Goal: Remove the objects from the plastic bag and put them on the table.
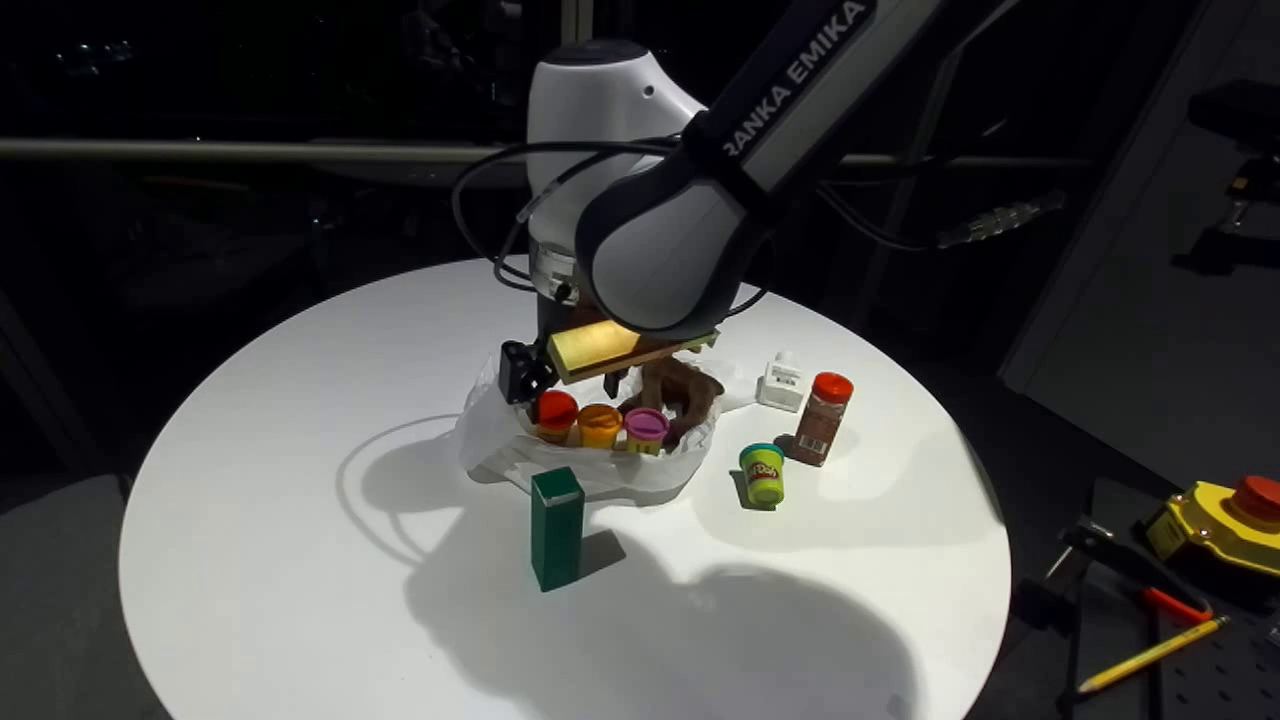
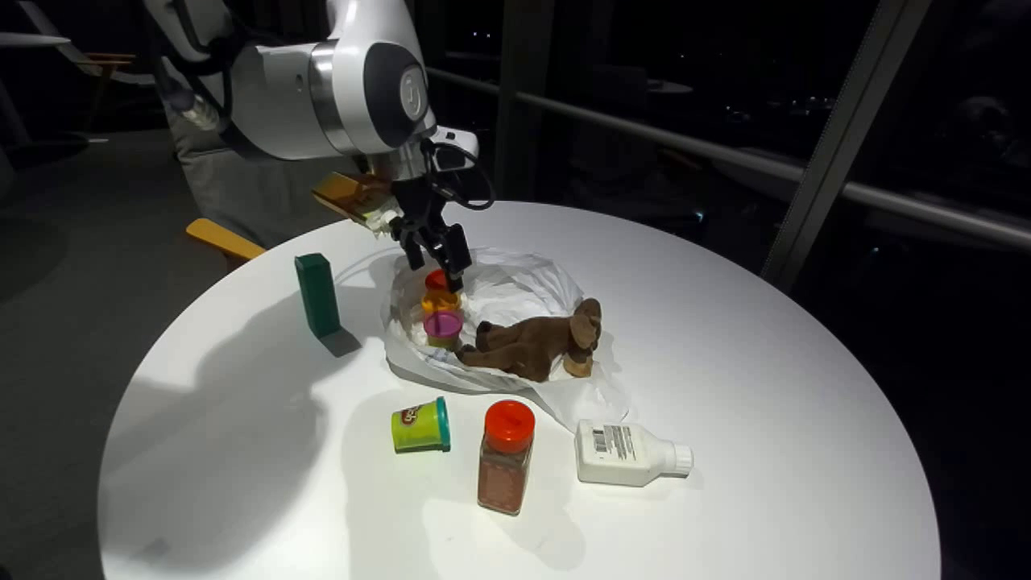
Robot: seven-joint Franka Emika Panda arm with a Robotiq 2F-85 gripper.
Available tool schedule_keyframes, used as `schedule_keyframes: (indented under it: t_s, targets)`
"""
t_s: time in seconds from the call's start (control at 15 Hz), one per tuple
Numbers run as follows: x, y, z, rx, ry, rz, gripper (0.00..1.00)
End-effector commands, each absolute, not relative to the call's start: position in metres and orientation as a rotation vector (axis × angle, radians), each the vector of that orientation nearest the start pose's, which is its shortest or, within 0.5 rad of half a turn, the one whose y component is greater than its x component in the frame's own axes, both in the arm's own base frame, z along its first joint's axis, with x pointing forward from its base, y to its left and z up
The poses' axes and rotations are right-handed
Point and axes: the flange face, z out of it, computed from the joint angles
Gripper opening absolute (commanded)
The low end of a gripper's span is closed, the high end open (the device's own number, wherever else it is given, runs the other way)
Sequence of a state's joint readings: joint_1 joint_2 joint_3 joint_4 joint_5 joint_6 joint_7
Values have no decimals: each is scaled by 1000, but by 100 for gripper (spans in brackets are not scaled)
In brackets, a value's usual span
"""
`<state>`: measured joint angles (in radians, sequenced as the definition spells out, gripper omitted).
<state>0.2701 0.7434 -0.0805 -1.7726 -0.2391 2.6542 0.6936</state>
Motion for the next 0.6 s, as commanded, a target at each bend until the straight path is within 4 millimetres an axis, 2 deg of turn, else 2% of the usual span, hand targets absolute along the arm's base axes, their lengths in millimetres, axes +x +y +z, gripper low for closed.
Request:
schedule_keyframes:
  t_s: [0.0,0.27,0.53]
  targets:
    - [683,139,156,-3197,349,-385,100]
    - [695,138,150,-3192,311,-370,100]
    - [696,134,143,-3192,297,-335,100]
